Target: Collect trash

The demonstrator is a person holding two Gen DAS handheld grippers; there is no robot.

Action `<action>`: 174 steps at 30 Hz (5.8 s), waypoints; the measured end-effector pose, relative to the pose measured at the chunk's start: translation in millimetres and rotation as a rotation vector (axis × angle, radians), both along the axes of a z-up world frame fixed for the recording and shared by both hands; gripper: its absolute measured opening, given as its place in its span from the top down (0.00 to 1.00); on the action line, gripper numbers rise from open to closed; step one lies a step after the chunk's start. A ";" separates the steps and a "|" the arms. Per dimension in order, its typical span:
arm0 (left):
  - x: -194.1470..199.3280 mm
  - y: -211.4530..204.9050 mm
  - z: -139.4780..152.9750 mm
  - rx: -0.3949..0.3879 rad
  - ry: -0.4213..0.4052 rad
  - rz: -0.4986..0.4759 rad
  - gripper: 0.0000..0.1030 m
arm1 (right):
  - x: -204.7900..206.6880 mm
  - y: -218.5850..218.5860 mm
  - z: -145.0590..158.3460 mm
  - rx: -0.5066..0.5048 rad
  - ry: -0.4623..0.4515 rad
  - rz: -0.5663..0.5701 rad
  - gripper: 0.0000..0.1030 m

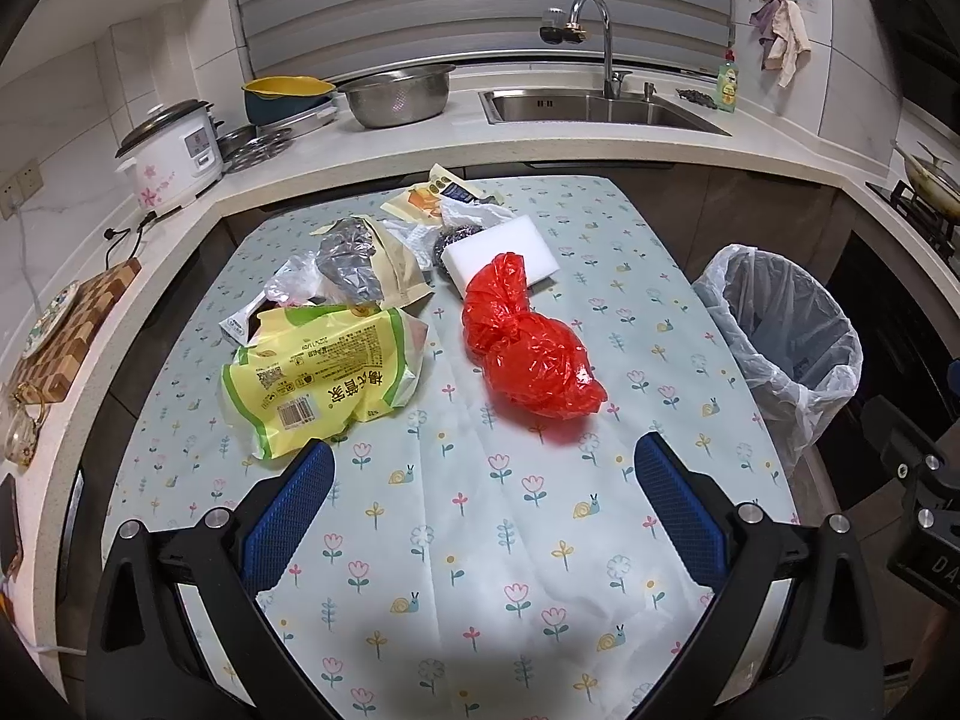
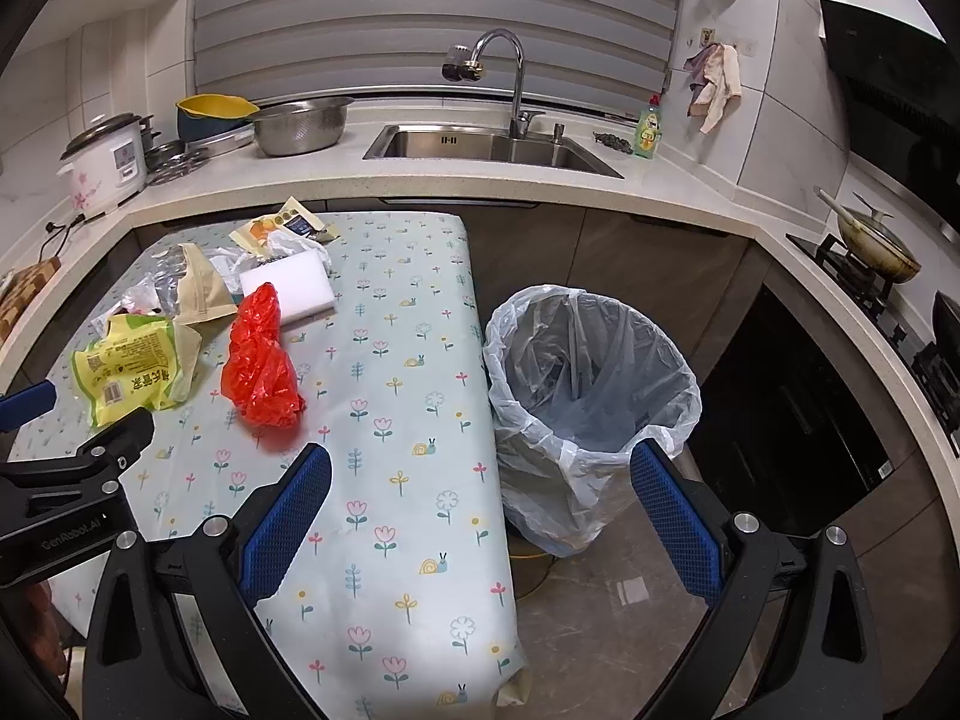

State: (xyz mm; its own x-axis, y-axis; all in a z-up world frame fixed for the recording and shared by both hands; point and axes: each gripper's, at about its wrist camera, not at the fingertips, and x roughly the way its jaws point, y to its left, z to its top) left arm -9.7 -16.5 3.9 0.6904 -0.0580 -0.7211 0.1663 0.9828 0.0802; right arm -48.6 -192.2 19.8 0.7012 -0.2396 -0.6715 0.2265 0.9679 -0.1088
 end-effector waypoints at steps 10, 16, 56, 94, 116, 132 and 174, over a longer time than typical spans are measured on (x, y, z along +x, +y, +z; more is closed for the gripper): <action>-0.3 0.1 0.3 0.000 -0.001 0.001 0.07 | -3.2 -1.1 0.2 0.000 -0.006 -0.001 0.07; -1.2 -0.5 1.3 0.001 -0.003 0.001 0.07 | -3.5 -2.3 0.2 0.002 -0.007 -0.002 0.07; -4.0 -5.0 4.1 0.003 -0.006 -0.003 0.07 | -1.0 -8.4 -2.3 0.001 -0.009 -0.007 0.07; 22.4 25.9 -6.9 -0.065 0.057 0.041 0.07 | 30.5 15.0 -10.9 0.024 0.003 0.037 0.07; 118.8 151.8 -61.6 -0.135 0.113 0.228 0.07 | 170.2 124.0 -93.3 0.077 0.141 0.260 0.07; 130.8 165.4 -64.8 -0.144 0.101 0.151 0.07 | 175.5 121.8 -112.5 0.132 0.184 0.282 0.65; 91.9 65.1 -41.3 -0.193 0.136 -0.230 0.85 | 103.1 38.6 -45.8 0.155 0.025 0.077 0.72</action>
State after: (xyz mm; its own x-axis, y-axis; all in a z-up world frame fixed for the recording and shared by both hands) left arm 82.3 48.6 -37.4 0.5416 -0.3462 -0.7661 0.3826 0.9129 -0.1421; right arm 54.6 -153.6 -26.0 0.6964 -0.0775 -0.7135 0.1497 0.9880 0.0388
